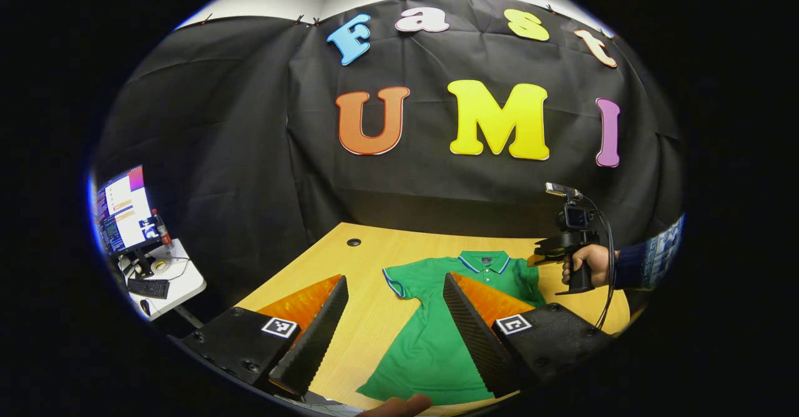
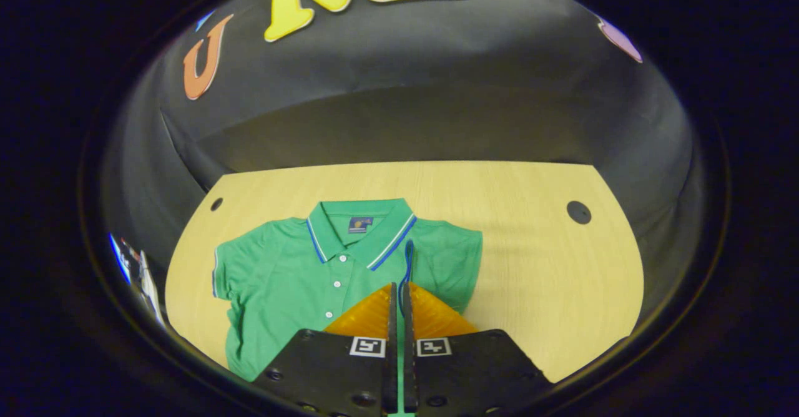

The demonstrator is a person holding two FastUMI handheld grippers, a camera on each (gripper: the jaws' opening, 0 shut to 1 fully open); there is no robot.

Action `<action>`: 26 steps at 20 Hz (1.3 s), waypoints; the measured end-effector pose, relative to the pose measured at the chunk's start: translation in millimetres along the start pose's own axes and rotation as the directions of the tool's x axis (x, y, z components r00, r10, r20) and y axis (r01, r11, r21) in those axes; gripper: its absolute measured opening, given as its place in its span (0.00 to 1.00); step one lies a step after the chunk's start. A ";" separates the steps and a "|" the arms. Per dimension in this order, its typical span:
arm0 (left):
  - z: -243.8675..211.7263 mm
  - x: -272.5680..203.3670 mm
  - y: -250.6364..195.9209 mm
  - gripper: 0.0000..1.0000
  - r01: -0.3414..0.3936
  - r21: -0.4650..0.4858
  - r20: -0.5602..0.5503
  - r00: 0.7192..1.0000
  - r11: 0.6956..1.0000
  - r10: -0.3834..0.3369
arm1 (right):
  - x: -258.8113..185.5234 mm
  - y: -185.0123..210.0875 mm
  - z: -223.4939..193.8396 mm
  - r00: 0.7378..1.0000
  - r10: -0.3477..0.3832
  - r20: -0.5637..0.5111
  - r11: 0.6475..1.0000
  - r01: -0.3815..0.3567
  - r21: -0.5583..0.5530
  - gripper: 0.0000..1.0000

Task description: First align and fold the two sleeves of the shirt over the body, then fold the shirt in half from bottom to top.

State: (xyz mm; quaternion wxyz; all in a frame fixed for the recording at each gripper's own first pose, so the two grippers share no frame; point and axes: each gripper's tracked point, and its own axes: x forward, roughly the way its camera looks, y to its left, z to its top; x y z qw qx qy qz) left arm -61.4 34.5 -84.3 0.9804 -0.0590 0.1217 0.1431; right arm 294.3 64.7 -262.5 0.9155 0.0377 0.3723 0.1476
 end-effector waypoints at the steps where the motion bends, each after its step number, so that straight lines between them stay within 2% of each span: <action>1: -1.1 9.1 1.9 0.99 0.017 -0.007 -0.004 1.000 1.000 -0.017 | -5.8 9.6 2.9 1.000 0.010 0.006 1.000 -0.010 0.000 0.11; 2: -1.4 17.2 5.7 0.99 0.020 -0.013 -0.004 1.000 1.000 -0.021 | -14.2 10.3 5.5 1.000 0.005 0.013 1.000 -0.005 -0.006 0.29; 3: -1.9 27.6 9.8 1.00 0.018 -0.017 -0.006 1.000 1.000 -0.019 | -22.4 10.7 9.1 1.000 -0.002 0.026 1.000 0.003 -0.019 0.35; 5: -11.3 52.4 13.0 0.99 0.037 -0.024 -0.043 0.998 0.999 -0.038 | -45.0 9.6 25.9 0.996 -0.013 0.094 0.997 0.019 -0.068 0.62; 8: -8.3 89.9 17.1 0.99 0.071 0.001 -0.046 0.996 0.997 -0.071 | -86.2 11.0 45.3 0.985 -0.013 0.173 0.997 0.026 -0.069 0.74; 10: -8.4 123.0 21.5 0.99 0.072 0.016 -0.059 0.996 0.997 -0.071 | -119.0 4.0 65.1 0.964 -0.041 0.264 0.996 0.062 -0.070 0.91; 11: -13.2 139.9 20.4 0.99 0.083 0.022 -0.082 0.993 0.996 -0.081 | -138.8 0.7 74.4 0.949 -0.055 0.310 0.994 0.080 -0.069 0.95; 13: -19.0 171.1 18.5 0.99 0.097 0.041 -0.118 0.989 0.994 -0.091 | -182.1 -3.5 88.2 0.916 -0.071 0.394 0.992 0.108 -0.072 0.95; 14: -27.0 193.2 15.3 0.99 0.111 0.054 -0.159 0.982 0.992 -0.102 | -214.0 -6.0 98.0 0.886 -0.082 0.456 0.990 0.127 -0.069 0.96; 16: -59.5 236.6 8.9 0.99 0.128 0.012 -0.292 0.949 0.992 -0.119 | -281.9 -8.3 97.4 0.827 -0.104 0.552 0.986 0.159 -0.053 0.96; 18: -82.1 259.4 0.2 0.99 0.126 -0.057 -0.376 0.916 0.990 -0.138 | -320.4 -13.7 87.9 0.788 -0.125 0.603 0.981 0.190 -0.044 0.95; 20: -102.6 282.7 -0.6 1.00 0.106 -0.079 -0.435 0.891 0.991 -0.130 | -353.5 -23.8 70.5 0.754 -0.180 0.632 0.969 0.247 -0.019 0.95; 23: -139.3 308.5 5.7 0.99 0.077 -0.051 -0.516 0.852 0.996 -0.093 | -404.5 -29.4 36.6 0.709 -0.261 0.655 0.950 0.310 0.042 0.95; 25: -156.8 314.2 4.0 1.00 0.068 -0.082 -0.572 0.814 0.994 -0.103 | -423.8 -22.5 7.9 0.707 -0.282 0.649 0.943 0.329 0.050 0.97; 26: -162.9 316.1 0.1 0.96 0.068 -0.104 -0.596 0.794 0.992 -0.117 | -431.9 -19.1 -8.7 0.713 -0.290 0.639 0.940 0.336 0.052 0.95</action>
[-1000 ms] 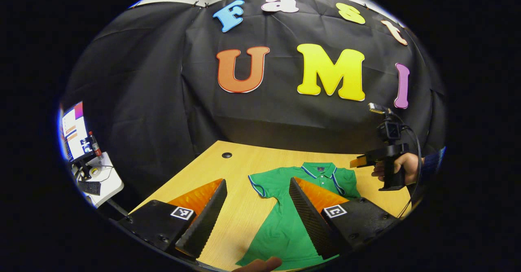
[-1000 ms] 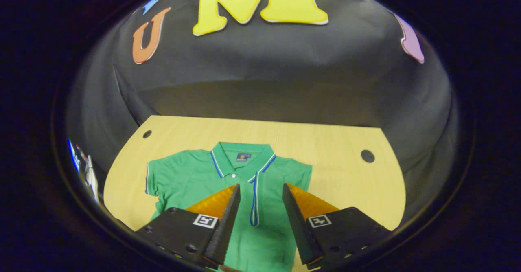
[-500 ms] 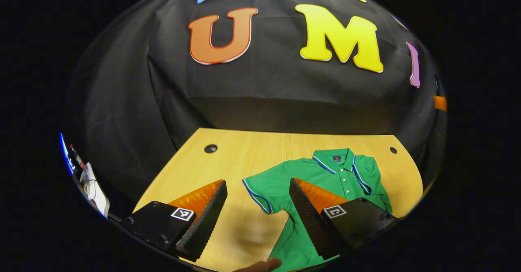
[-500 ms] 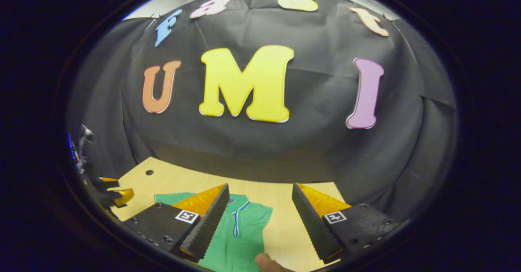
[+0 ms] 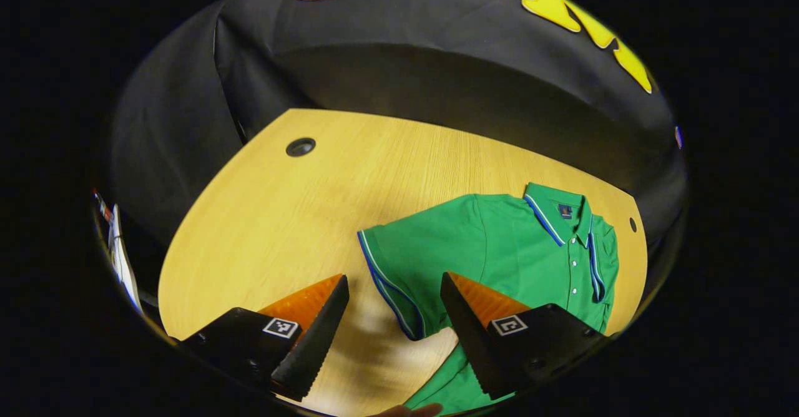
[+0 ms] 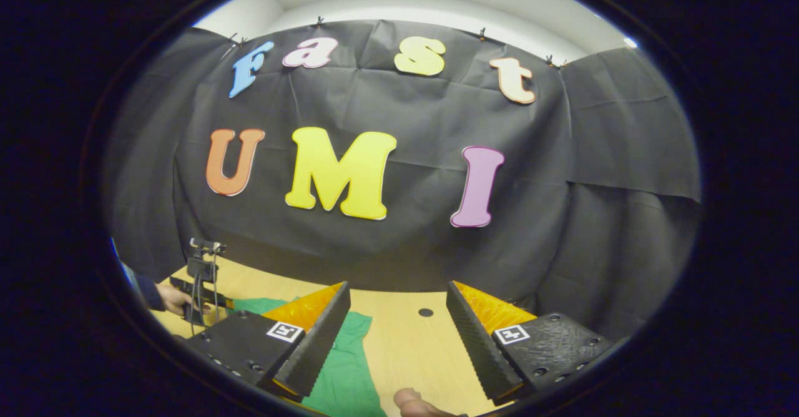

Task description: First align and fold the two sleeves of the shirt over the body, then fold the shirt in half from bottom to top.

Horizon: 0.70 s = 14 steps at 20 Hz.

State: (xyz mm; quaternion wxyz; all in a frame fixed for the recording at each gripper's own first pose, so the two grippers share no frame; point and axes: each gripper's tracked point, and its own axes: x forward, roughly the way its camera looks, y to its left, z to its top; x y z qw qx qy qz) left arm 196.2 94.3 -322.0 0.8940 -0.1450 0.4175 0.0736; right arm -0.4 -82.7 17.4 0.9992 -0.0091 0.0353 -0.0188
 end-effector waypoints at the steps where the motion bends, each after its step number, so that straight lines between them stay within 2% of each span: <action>1: -7.1 9.9 -2.3 0.93 0.009 -0.010 -0.039 0.999 1.000 -0.010 | -22.3 0.8 -7.4 1.000 0.003 -0.017 1.000 -0.003 0.001 0.97; 4: -17.7 25.1 7.8 0.82 -0.004 -0.043 -0.127 0.992 0.999 -0.001 | -56.5 -9.2 -20.3 0.998 -0.024 -0.054 1.000 0.024 0.004 0.95; 5: -23.0 29.6 7.5 0.72 -0.015 -0.063 -0.155 0.988 0.998 0.005 | -61.5 -11.8 -23.4 0.997 -0.030 -0.072 0.999 0.032 0.020 0.98; 6: -16.9 28.0 6.4 0.63 -0.008 -0.062 -0.137 0.991 0.998 -0.001 | -62.9 -13.3 -27.4 0.996 -0.034 -0.087 0.999 0.037 0.033 0.97; 7: -16.2 32.0 3.6 0.61 0.005 -0.062 -0.135 0.991 0.998 -0.013 | -63.7 -15.3 -29.7 0.994 -0.037 -0.099 0.999 0.041 0.036 0.95; 8: -19.8 32.7 3.1 0.52 0.007 -0.064 -0.149 0.989 0.998 -0.016 | -63.6 -17.7 -31.0 0.994 -0.042 -0.105 0.999 0.045 0.031 0.95; 9: -18.1 32.6 3.7 0.50 0.008 -0.062 -0.142 0.990 0.998 -0.017 | -64.5 -19.7 -28.6 0.994 -0.043 -0.100 0.999 0.046 0.026 0.95; 13: -18.7 30.8 0.3 0.16 0.016 -0.060 -0.155 0.988 0.998 -0.025 | -68.3 -20.6 -27.6 0.995 -0.026 -0.092 1.000 0.027 0.011 0.98; 14: -15.2 28.0 -2.0 0.14 0.016 -0.071 -0.142 0.990 0.997 -0.026 | -68.3 -21.0 -31.8 0.995 -0.014 -0.100 1.000 0.013 -0.003 0.98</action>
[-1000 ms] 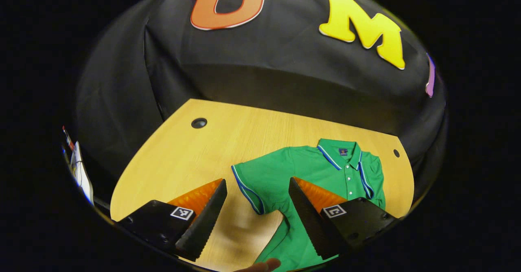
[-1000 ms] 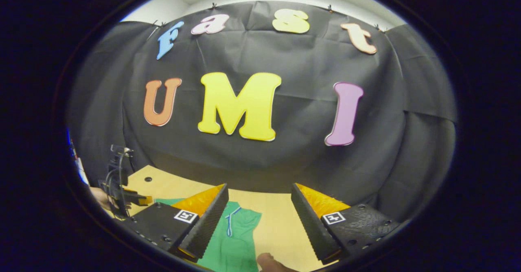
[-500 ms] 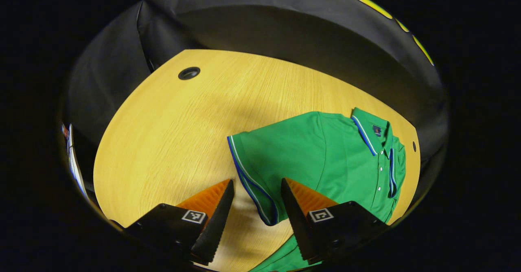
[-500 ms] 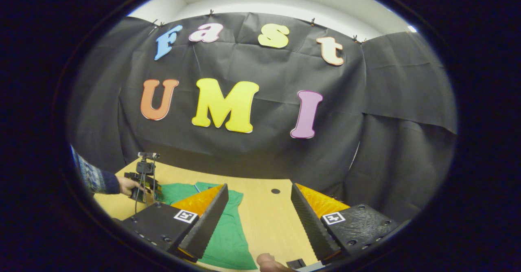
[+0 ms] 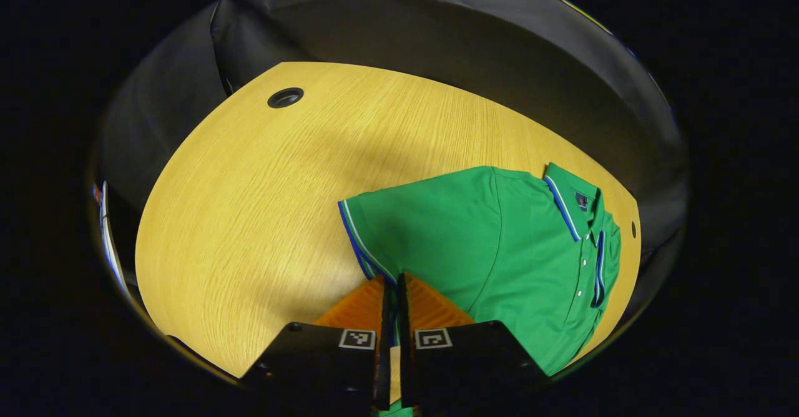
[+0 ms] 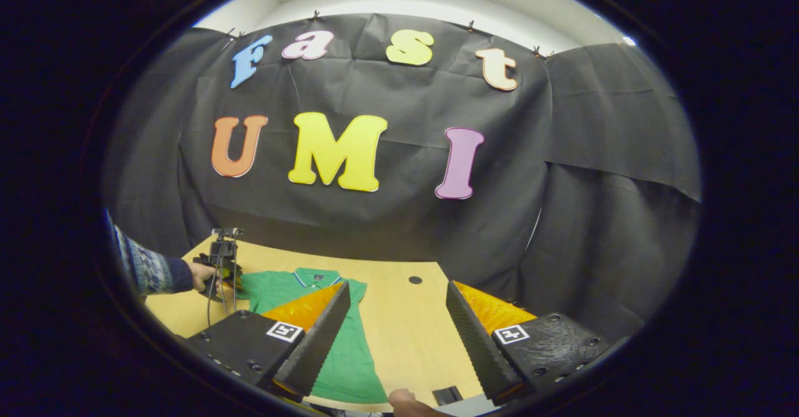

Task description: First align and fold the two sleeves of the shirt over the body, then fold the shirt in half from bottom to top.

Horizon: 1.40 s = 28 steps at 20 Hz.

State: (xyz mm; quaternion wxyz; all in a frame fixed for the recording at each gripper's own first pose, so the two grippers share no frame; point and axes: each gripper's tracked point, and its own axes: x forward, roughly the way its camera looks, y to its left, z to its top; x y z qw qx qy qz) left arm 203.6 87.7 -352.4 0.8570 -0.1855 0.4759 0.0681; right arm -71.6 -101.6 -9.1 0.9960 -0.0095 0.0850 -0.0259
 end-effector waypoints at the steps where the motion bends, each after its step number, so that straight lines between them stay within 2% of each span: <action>1: 6.0 -7.1 -2.6 0.07 -0.005 0.003 0.028 1.000 1.000 0.005 | 0.2 0.7 -0.2 1.000 0.014 0.000 1.000 -0.014 -0.010 0.95; 2: 12.4 -13.1 -4.4 0.07 -0.012 0.017 0.053 0.999 1.000 0.011 | -1.0 0.4 1.8 1.000 0.021 0.006 1.000 -0.021 -0.010 0.95; 5: 37.8 -44.2 -37.8 0.06 -0.029 0.137 0.147 0.989 0.990 0.008 | -0.5 -2.3 6.6 0.998 0.052 0.027 0.999 -0.052 0.001 0.97; 8: 39.3 -52.1 -64.1 0.06 -0.064 0.223 0.169 0.985 0.973 0.026 | 1.1 -4.9 9.8 0.996 0.068 0.051 0.997 -0.069 0.017 0.98; 9: 39.0 -52.9 -73.9 0.06 -0.073 0.256 0.176 0.984 0.964 0.027 | 1.8 -4.9 7.0 0.996 0.073 0.047 0.997 -0.074 0.020 0.95; 11: 33.9 -54.1 -94.0 0.06 -0.098 0.322 0.183 0.982 0.942 0.040 | 4.2 -5.7 3.0 0.996 0.079 0.036 0.996 -0.080 0.025 0.95; 12: 30.3 -52.6 -106.9 0.07 -0.119 0.372 0.193 0.980 0.921 0.049 | 4.6 -7.7 1.3 0.996 0.080 0.032 0.996 -0.080 0.025 0.98; 16: 13.4 -43.1 -140.4 0.06 -0.157 0.479 0.186 0.980 0.863 0.076 | 9.9 -18.9 -7.4 0.998 0.065 0.007 0.997 -0.065 0.039 0.95; 17: 8.4 -41.3 -148.8 0.07 -0.152 0.489 0.178 0.981 0.859 0.072 | 10.4 -22.7 -7.6 0.998 0.061 0.004 0.997 -0.061 0.049 0.95; 19: 0.9 -40.0 -176.1 0.13 -0.093 0.491 0.170 0.985 0.866 0.009 | 16.8 -29.8 -4.6 0.999 0.046 0.010 0.997 -0.046 0.065 0.97; 21: 0.9 -45.5 -190.9 0.16 -0.061 0.507 0.174 0.984 0.860 -0.032 | 22.4 -30.7 -6.9 0.999 0.047 0.009 0.996 -0.048 0.072 0.97; 22: 1.7 -52.4 -194.7 0.23 -0.060 0.514 0.182 0.983 0.856 -0.041 | 25.1 -30.9 -7.5 0.999 0.048 0.004 0.996 -0.049 0.074 0.95; 24: 7.2 -65.7 -199.3 0.70 -0.060 0.518 0.212 0.976 0.853 -0.060 | 35.0 -29.1 -8.3 0.998 0.060 -0.004 0.995 -0.059 0.076 0.95; 25: 10.0 -73.9 -200.1 0.89 -0.060 0.513 0.234 0.969 0.857 -0.073 | 39.1 -28.9 -9.3 0.998 0.062 -0.007 0.995 -0.061 0.078 0.95; 26: 12.7 -84.2 -201.9 0.93 -0.051 0.502 0.257 0.962 0.863 -0.092 | 43.5 -28.5 -9.6 0.998 0.061 -0.010 0.995 -0.060 0.082 0.95; 28: 18.1 -109.7 -200.6 0.93 -0.044 0.479 0.306 0.944 0.876 -0.120 | 54.1 -24.5 -9.3 0.997 0.071 -0.012 0.993 -0.070 0.090 0.95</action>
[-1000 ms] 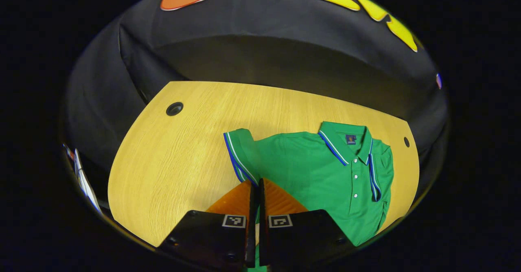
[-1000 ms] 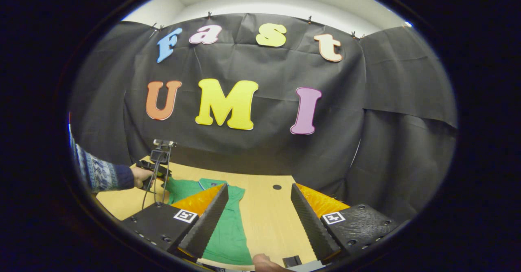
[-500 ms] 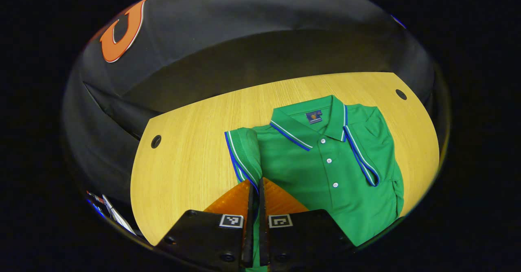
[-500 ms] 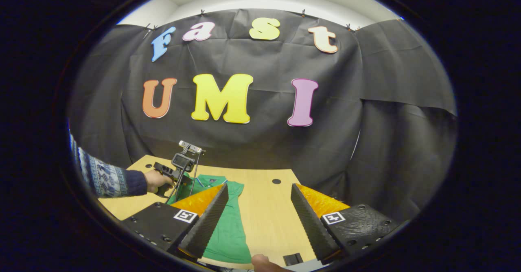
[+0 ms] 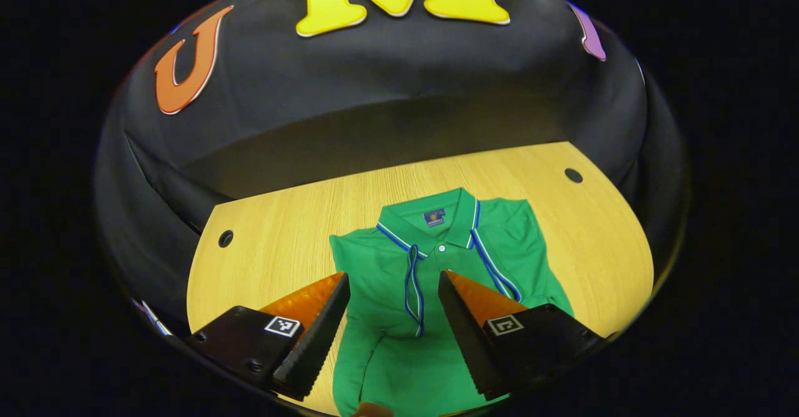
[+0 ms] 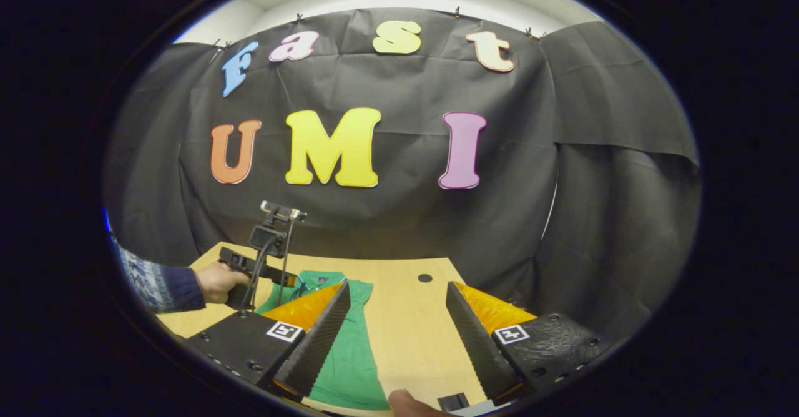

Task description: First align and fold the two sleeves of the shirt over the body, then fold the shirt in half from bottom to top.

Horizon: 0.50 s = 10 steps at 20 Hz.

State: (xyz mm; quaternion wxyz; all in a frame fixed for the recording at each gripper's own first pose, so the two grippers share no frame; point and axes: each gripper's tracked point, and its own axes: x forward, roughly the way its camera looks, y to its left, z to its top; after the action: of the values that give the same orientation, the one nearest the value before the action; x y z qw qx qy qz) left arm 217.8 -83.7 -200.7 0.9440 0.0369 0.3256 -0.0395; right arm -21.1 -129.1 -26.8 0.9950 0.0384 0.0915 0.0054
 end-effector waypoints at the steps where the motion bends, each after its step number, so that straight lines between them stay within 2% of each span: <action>1: 6.9 -14.0 4.6 0.93 -0.005 -0.008 0.032 0.999 1.000 0.006 | 5.1 2.2 0.0 1.000 0.006 -0.001 1.000 -0.006 0.002 0.95; 3: 20.8 -47.4 14.5 0.94 -0.009 -0.030 0.118 0.993 1.000 0.013 | 14.7 9.1 1.2 1.000 0.026 0.002 1.000 -0.026 -0.006 0.95; 6: 33.1 -110.7 39.9 0.96 -0.014 -0.086 0.277 0.960 0.996 0.038 | 30.7 25.3 -4.6 0.997 0.080 -0.003 0.996 -0.081 -0.041 0.95; 7: 32.1 -122.8 44.3 0.95 -0.004 -0.110 0.319 0.947 0.994 0.039 | 36.4 30.5 -9.3 0.995 0.099 -0.012 0.994 -0.099 -0.048 0.98; 8: 26.9 -134.8 47.7 0.95 0.003 -0.134 0.350 0.936 0.991 0.045 | 42.4 35.8 -15.8 0.993 0.113 -0.025 0.992 -0.114 -0.061 0.95; 10: 6.2 -155.0 62.7 0.95 -0.007 -0.161 0.370 0.927 0.987 0.067 | 55.2 46.2 -35.5 0.988 0.141 -0.067 0.985 -0.147 -0.086 0.97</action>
State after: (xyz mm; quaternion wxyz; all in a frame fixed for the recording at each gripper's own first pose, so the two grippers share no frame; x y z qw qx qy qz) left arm 106.2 -14.1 -97.4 0.9892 -0.0397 0.1411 -0.0023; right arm 26.6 -79.4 -68.0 0.9895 -0.0003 0.1183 0.0826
